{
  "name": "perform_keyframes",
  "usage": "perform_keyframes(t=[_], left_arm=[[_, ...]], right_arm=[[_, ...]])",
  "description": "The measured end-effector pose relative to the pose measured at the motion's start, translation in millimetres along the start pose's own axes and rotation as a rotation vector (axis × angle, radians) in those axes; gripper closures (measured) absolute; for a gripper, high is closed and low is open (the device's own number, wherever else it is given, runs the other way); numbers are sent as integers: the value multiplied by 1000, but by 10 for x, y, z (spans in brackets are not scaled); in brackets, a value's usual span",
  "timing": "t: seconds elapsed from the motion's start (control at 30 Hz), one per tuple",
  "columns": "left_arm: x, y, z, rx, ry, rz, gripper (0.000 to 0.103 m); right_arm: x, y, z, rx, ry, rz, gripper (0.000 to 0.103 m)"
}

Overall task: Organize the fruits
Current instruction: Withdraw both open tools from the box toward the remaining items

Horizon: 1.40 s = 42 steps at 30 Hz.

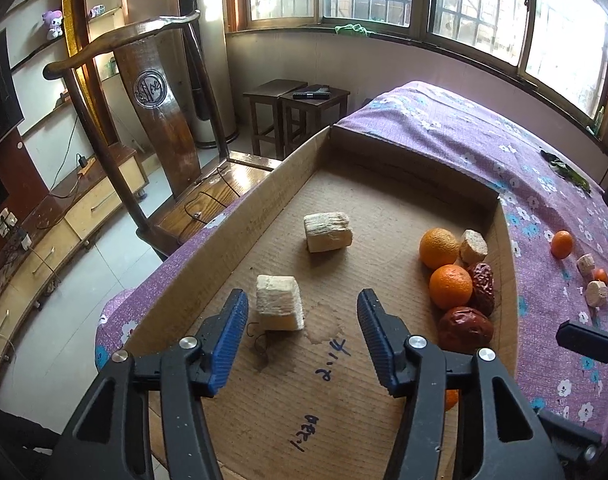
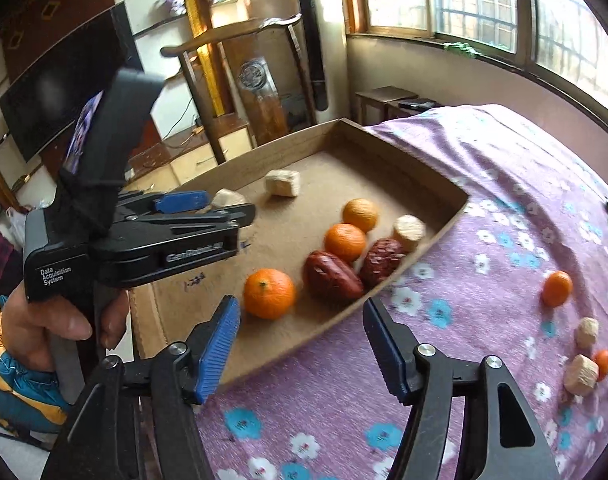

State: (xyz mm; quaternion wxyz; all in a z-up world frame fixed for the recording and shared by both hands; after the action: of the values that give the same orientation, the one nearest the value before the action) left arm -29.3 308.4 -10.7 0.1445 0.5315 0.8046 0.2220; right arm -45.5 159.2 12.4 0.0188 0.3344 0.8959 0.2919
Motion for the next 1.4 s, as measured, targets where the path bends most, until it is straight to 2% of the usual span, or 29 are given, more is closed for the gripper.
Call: perform_keyframes(t=[0.1,0.2,0.27,0.63,0.87,1.13,1.4], left_arm=[[-171,0,-129,-29,-32,22,38],[-421,-10,-243,-59,-50,68,34],[-612,-28,-295,-71,-70,100,28],[-1699,-199,-358,-51,-194,248,24],[-2323,-312,-308,-22,-235,342,23],[-2990,-401,-222,30,-296,428,24],[-3536,-393,-48,73,-302,476,24]], right_arm=[[-243,-73,-163,-21,-48,48,25],[-498,-188,-309,-29,-83,100,24],[-678,-281,-398,-32,-102,142,24],[-1588,-972,-860,-42,-217,359,21],[-2052,-1421,-1033,-39,-249,476,21],[-2369,-1583,-1061,-42,-249,526,20],[-2633,-1616,-1116,-52,-266,552,19]])
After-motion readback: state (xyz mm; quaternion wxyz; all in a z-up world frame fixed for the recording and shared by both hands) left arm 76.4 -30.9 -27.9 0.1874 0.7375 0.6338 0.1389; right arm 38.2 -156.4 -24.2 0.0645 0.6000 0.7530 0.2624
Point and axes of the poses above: each gripper's, at about its wrist camera, not at the fingertips, and z roughly the way its jaws point, x to its left, y to its top, the point moved 9 cm from there along z, roughly the way its jaws point, and after that the axes turned 10 degrees about x, right-handed, at the moved point
